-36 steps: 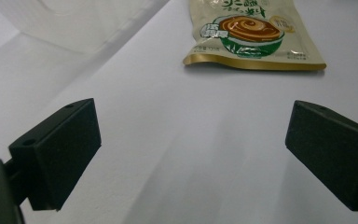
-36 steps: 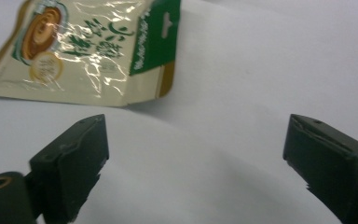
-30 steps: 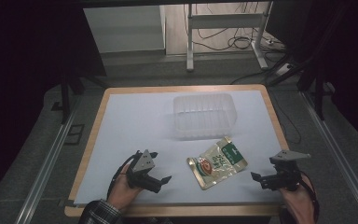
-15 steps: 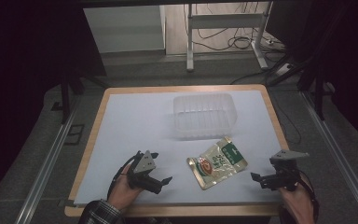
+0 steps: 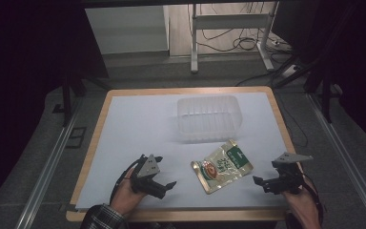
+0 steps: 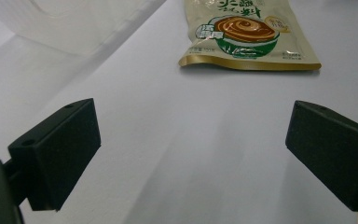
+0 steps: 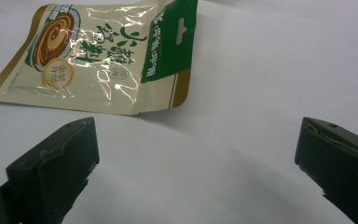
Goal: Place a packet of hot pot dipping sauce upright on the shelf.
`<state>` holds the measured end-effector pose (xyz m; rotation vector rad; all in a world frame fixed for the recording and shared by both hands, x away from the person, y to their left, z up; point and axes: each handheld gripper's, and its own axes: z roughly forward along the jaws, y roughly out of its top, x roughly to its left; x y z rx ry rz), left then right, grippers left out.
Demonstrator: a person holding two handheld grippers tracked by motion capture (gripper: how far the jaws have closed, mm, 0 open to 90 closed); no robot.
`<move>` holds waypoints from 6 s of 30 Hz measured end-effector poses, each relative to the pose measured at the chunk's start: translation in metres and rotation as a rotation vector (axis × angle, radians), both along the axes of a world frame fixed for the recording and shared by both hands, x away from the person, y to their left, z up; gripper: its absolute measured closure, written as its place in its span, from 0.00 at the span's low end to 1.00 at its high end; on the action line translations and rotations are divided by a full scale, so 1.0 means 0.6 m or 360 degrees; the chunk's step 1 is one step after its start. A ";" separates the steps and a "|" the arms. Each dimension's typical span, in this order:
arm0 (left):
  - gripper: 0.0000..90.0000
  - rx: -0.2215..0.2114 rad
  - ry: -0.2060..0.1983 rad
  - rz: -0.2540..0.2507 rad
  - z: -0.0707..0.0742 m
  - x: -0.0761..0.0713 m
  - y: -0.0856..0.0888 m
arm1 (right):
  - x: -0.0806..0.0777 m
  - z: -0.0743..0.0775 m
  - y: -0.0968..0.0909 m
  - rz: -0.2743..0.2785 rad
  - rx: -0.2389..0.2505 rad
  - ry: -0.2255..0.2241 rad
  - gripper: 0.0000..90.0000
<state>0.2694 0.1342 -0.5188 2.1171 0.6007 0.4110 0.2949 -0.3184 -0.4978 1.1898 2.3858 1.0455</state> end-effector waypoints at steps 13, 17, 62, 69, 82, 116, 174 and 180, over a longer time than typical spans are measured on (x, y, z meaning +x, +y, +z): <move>0.03 -0.0006 -0.0011 -0.0016 0.001 -0.002 -0.001 | 0.013 0.008 0.009 0.0020 0.0044 -0.0070 0.00; 0.03 -0.0004 -0.0012 -0.0021 0.001 -0.002 -0.002 | 0.021 0.008 0.015 0.0039 0.0069 -0.0023 0.00; 0.03 0.0033 -0.0015 -0.0031 -0.002 -0.002 -0.009 | 0.126 -0.001 0.110 0.0044 -0.0080 0.0076 0.43; 0.03 0.0044 -0.0016 -0.0035 -0.002 -0.002 -0.010 | 0.141 -0.005 0.121 0.0083 -0.0036 0.0147 0.55; 0.04 0.0047 -0.0018 -0.0037 -0.003 -0.002 -0.011 | 0.137 -0.009 0.142 0.0151 -0.0107 0.0136 0.78; 0.04 0.0049 -0.0030 -0.0021 -0.001 -0.003 -0.009 | 0.118 0.046 0.144 0.0097 0.0077 0.0233 0.99; 0.03 0.0024 -0.0034 -0.0026 0.001 -0.003 -0.007 | 0.168 0.244 0.096 -0.0126 0.0532 0.0204 0.99; 0.03 0.0006 -0.0038 -0.0017 0.003 -0.003 -0.005 | 0.184 0.245 0.095 -0.0165 0.0541 0.0211 0.99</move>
